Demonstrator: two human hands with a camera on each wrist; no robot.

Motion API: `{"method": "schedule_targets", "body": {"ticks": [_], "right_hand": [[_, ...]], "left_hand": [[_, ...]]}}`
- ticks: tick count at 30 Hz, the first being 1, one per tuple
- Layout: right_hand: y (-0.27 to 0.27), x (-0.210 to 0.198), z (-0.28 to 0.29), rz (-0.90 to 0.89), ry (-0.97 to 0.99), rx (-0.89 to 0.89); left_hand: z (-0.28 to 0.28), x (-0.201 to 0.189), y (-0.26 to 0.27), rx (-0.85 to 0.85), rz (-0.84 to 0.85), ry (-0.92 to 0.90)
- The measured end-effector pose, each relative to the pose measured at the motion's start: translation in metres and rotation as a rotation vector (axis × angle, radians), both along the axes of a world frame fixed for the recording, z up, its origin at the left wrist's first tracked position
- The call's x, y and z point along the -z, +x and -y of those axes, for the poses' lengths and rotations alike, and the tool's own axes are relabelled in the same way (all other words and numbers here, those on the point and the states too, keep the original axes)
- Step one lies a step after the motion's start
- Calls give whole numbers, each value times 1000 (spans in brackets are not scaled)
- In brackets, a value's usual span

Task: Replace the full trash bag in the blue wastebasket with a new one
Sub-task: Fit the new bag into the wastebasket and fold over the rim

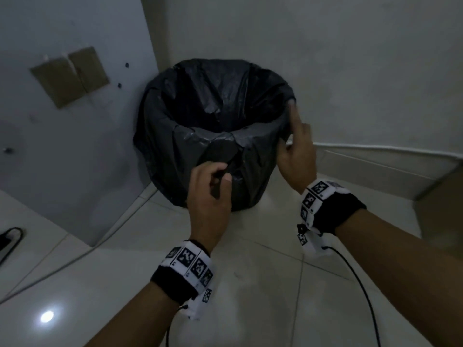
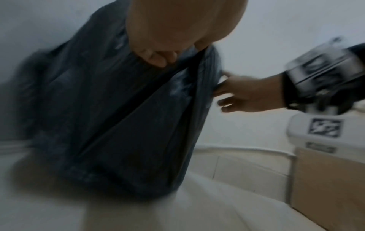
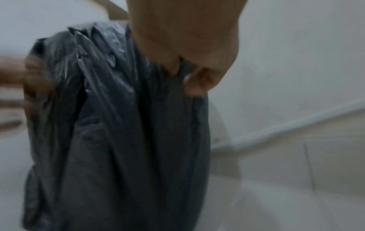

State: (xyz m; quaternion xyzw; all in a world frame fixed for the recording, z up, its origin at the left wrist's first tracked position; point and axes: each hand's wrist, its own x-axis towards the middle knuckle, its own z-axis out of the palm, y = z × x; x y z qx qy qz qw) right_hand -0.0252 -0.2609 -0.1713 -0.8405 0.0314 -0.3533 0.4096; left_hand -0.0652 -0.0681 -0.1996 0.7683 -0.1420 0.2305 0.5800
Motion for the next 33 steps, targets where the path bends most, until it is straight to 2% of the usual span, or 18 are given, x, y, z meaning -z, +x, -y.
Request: {"method": "schedule_targets", "body": {"ticks": [2,4,6,8,10,11,13,16,18,20,22,24,26,28,31,33], "right_hand": [[-1,-11,5,-46,-176,-53],[-5,-19,4,-57,-334,12],[-15,-23,-11,-28,-485,6],[-24,-26,-28,17,-610,-112],[-32,-32,-38,35,-627,-244],[-33,-35,-38,56,-558,-259],[-33,-38,-33,83,-311,-176],[-26,-29,-21,-35,35,-24],[-16,-18,-12,-208,237,47],[-10,-11,-5,-481,510,57],[-11,-3,-2,-725,773,-5],[-14,7,-3,-854,915,-70],[-13,21,-5,-913,1005,-90],[-8,35,-11,-939,1106,-94],[5,49,-24,-894,1298,-103],[12,53,-35,-847,1415,-134]], "left_hand": [[6,-18,-2,42,137,83],[12,-34,-5,65,267,171],[15,-42,-3,-16,366,322],[16,-47,0,-175,364,472],[12,-49,5,-291,296,551],[10,-50,8,-311,263,565],[2,-51,16,-310,213,567],[-12,-51,28,-298,209,549],[-22,-50,34,-288,245,514],[-33,-49,39,-265,252,473],[-43,-49,43,-264,217,436],[-50,-53,46,-311,195,439],[-52,-56,45,-357,237,459],[-47,-59,40,-305,286,445],[-35,-54,33,-196,299,529],[-31,-50,34,-185,287,602]]}}
